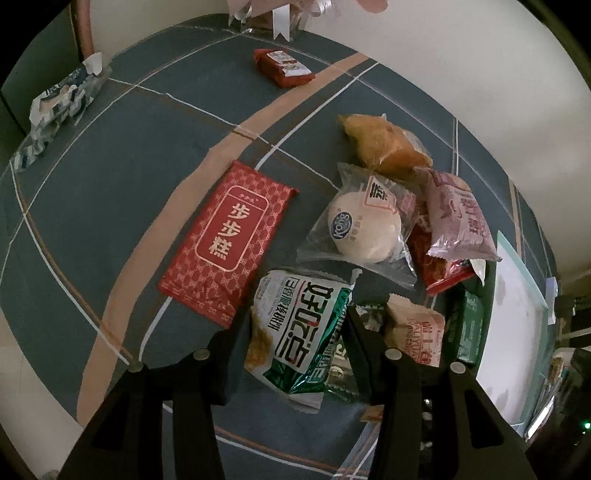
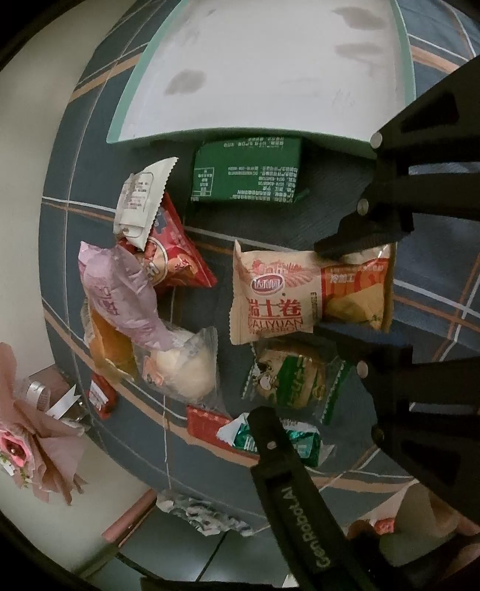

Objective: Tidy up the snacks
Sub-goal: 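Lift the green-white pack with the left gripper while the right lifts the orange bread bag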

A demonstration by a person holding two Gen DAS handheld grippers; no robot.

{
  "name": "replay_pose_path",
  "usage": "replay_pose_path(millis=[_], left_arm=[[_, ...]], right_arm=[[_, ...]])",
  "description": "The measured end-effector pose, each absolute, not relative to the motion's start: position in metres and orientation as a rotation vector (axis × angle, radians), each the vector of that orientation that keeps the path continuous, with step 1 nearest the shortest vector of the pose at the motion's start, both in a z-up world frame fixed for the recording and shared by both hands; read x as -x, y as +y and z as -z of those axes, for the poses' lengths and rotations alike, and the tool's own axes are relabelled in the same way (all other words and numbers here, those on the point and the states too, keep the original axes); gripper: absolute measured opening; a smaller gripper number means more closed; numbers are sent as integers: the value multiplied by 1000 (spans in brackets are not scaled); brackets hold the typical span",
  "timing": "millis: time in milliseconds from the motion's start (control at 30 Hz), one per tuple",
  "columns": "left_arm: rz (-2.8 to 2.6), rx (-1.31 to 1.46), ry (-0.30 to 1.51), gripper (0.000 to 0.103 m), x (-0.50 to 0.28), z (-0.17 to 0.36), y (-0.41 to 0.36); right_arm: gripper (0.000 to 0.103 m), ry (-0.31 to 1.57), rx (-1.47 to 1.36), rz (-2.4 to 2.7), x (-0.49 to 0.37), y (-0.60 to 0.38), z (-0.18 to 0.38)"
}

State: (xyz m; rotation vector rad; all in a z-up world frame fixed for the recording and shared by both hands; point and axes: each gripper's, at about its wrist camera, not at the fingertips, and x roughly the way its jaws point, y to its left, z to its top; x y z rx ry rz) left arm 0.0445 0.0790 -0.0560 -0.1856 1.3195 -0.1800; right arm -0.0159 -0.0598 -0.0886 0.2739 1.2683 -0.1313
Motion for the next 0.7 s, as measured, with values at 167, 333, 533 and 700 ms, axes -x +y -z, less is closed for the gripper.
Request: replay_pose_path(millis=[167,333,533,700], left_arm=[[176,185,1329,51,-46,60,82],[172,179,1340,51,-47,64,81],[163,186,1311,51,-47,58,82],[146,184,1267,51,-45,46,84]], right_arm=[[53,1292,-251,138,16,-55,101],[53,1289,-209,145,13,-47,101],[44,1274,-184,160,11,-37,93],[39,1238,-200,152,11,-36,70]])
